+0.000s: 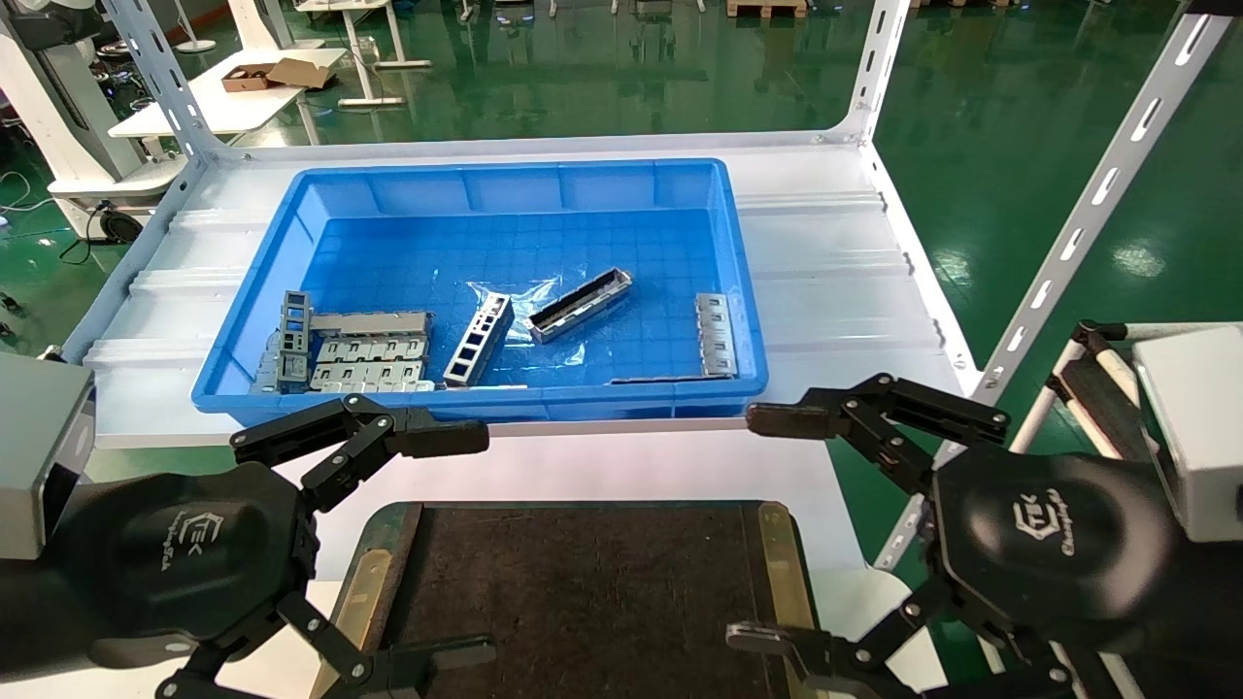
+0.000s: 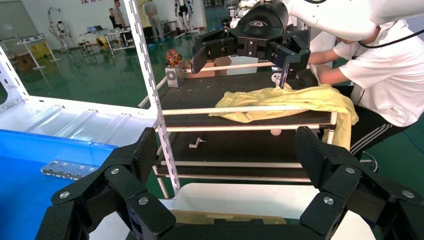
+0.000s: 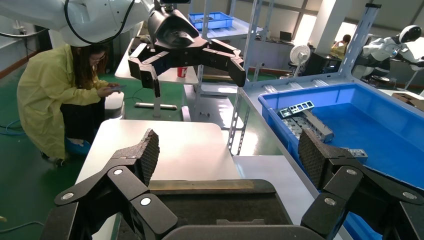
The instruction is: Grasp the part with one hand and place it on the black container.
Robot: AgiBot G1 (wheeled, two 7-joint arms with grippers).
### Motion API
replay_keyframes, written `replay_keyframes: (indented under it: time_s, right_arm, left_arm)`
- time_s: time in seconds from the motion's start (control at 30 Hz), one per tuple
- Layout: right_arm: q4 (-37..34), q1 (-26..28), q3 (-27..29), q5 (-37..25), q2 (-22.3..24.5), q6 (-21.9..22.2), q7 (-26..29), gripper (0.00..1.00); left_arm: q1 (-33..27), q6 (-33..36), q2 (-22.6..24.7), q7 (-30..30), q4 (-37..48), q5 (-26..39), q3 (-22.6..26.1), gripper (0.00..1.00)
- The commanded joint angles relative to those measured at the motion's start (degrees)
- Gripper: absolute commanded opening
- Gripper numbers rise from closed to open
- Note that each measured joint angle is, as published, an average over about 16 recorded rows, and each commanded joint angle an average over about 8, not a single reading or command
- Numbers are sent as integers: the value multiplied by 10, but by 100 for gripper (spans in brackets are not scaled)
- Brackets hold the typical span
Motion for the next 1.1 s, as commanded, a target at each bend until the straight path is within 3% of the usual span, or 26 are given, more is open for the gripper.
replay_keyframes:
  time_s: [0.03, 1.1]
  right_arm:
    - [0, 0, 0, 0, 0, 0, 0, 100]
    - [0, 0, 0, 0, 0, 0, 0, 100]
  left_arm:
    - [0, 0, 0, 0, 0, 0, 0, 100]
    - [0, 0, 0, 0, 0, 0, 0, 100]
